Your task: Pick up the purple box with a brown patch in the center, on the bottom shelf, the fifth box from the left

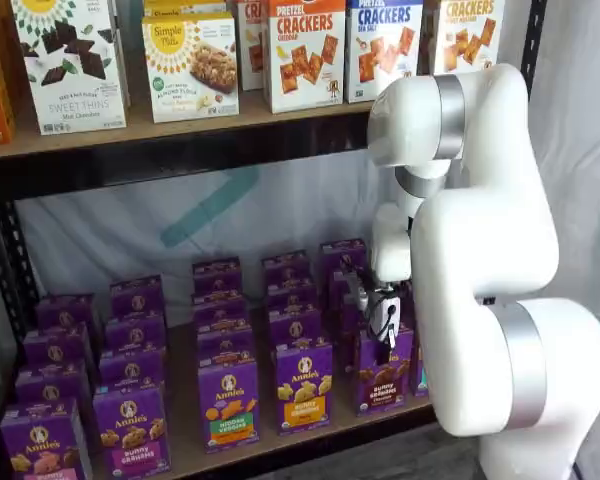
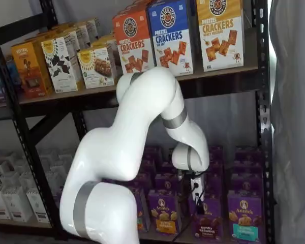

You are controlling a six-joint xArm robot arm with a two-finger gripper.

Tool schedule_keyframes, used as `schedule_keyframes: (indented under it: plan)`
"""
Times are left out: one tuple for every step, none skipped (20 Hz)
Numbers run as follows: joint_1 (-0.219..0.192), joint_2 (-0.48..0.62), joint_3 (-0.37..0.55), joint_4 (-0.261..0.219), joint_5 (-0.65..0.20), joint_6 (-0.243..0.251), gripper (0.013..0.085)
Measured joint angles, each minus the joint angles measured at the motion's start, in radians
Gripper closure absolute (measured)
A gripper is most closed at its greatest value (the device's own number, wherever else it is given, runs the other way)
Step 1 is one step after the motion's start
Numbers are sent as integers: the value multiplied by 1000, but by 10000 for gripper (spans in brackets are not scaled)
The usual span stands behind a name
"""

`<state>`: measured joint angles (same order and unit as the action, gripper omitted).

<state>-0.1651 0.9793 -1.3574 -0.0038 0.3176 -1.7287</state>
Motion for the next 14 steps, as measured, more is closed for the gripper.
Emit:
schedule_keyframes:
  plan:
    - [0,-1,1,3,-1,-3,530]
    - [0,-2,2,6,-2,-6,530]
    - [0,-2,3,9,-2,-8,570]
    - [0,-3,4,10,-3,-10,570]
    - [0,-4,5,11,-4,-10,610]
    - [-1,-4,7,8,-4,-8,610]
    - [-1,-5,8,3,-5,-4,610]
    - [-1,-6,9,3,-7,-4,610]
    - [-1,-6,11,5,-9,-6,610]
    - [-1,-7,12,9,-11,-9,610]
    - [-1,-7,13,12,-12,-12,610]
    - [-1,-8,14,14,-13,-14,610]
    - [0,-8,15,16,-13,-15,650]
    - [0,-8,16,17,-14,-16,650]
